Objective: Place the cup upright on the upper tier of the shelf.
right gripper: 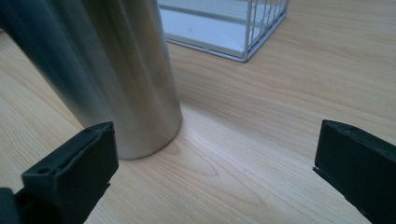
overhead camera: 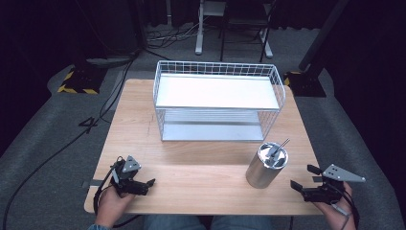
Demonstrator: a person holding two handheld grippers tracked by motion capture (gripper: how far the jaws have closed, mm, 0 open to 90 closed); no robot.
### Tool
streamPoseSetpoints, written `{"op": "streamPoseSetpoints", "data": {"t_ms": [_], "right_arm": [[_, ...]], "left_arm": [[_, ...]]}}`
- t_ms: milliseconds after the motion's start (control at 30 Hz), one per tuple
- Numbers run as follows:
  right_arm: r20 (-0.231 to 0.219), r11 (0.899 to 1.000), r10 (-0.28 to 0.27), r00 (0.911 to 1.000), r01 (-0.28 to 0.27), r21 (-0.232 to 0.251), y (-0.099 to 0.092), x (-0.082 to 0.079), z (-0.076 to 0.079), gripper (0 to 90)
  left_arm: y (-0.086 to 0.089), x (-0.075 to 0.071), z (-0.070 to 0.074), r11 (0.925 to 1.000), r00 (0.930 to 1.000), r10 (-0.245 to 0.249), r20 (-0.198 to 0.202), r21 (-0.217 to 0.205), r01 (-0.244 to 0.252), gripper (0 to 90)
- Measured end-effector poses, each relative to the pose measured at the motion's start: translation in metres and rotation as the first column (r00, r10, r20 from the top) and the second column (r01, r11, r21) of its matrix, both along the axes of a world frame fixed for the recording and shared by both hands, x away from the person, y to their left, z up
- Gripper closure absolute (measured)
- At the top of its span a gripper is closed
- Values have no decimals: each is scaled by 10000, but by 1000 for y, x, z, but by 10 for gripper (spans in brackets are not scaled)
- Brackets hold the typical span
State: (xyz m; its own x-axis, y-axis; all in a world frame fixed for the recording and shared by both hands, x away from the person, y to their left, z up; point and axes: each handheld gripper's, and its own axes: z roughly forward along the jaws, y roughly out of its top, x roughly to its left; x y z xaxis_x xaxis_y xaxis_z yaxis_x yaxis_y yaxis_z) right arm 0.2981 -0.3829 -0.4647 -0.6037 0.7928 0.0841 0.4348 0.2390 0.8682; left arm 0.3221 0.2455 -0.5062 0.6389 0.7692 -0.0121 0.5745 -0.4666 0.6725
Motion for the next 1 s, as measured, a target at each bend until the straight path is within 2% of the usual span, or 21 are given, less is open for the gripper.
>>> {"op": "streamPoseSetpoints", "data": {"t_ms": [233,433,500,733,1000], "right_arm": [[300,9994,235,9993,-242,246,7,-2,9,0],[569,9961,747,9956,-772,422,23,0,16,0],[539,9959,762,9956,-787,448,25,0,17,0],[712,9894,1277,9893,-1320,603,44,5,20,0],[961,9842,1581,9827,-1647,649,58,9,25,0]], "left_arm": [[0,0,0,10000,10000,1,-17,-27,-1,37],[0,0,0,10000,10000,-3,-11,-17,3,37],[0,0,0,10000,10000,-4,-11,-14,4,37],[0,0,0,10000,10000,-3,-18,-23,3,37],[0,0,0,10000,10000,-2,-19,-26,2,37]]}}
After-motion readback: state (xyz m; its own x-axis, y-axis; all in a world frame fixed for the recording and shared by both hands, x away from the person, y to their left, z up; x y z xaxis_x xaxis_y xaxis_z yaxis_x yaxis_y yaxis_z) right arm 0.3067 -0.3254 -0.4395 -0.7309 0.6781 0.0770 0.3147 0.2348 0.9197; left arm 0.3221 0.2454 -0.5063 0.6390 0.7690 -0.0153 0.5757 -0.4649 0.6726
